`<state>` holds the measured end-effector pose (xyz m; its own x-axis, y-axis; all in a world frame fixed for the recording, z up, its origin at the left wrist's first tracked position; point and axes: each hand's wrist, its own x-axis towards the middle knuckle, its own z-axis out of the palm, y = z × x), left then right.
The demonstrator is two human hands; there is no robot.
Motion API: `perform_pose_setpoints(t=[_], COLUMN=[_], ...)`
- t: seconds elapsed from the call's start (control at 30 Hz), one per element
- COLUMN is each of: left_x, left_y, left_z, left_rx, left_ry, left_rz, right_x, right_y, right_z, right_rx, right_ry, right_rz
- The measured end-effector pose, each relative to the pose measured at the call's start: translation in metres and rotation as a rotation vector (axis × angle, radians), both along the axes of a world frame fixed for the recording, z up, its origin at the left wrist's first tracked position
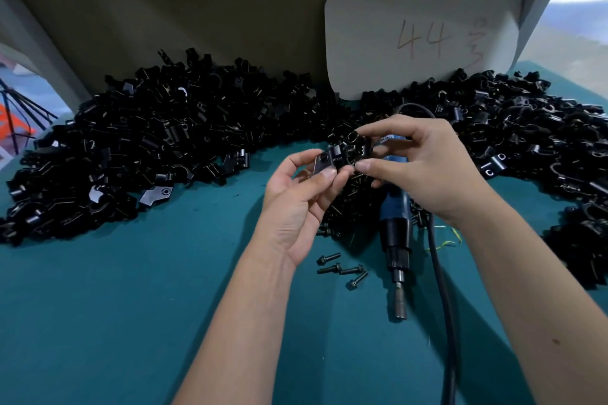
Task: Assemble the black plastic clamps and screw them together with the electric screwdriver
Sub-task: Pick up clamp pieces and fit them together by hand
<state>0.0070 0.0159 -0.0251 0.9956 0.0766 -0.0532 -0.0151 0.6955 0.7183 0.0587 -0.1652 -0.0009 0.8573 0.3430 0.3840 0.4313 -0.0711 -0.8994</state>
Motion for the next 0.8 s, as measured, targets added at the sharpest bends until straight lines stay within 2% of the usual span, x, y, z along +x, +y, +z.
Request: perform_pose_setpoints(t=[0.13, 0.27, 0.53, 0.8], left_x=[-0.002, -0.002, 0.0, 0.001], left_y=[0.002, 0.004, 0.004, 0.018], left_z=[0.0, 0.002, 0.001, 0.001], left_rx=[0.017, 0.12, 0.487, 0.351], left_ry=[-0.069, -0.154, -0.198, -0.136], left_rz=[-0.1, -0.135, 0.099, -0.047], right_x=[0.001, 0.004, 0.0, -0.001], right_y=[-0.001, -0.001, 0.006, 0.009], right_z=[-0.002, -0.004, -0.007, -0.007], right_rx=[-0.11, -0.083, -0.074, -0.139], right_ry=[-0.076, -0.066, -0.018, -0.053], right_rz=[-0.009, 0.015, 0.052, 0.07])
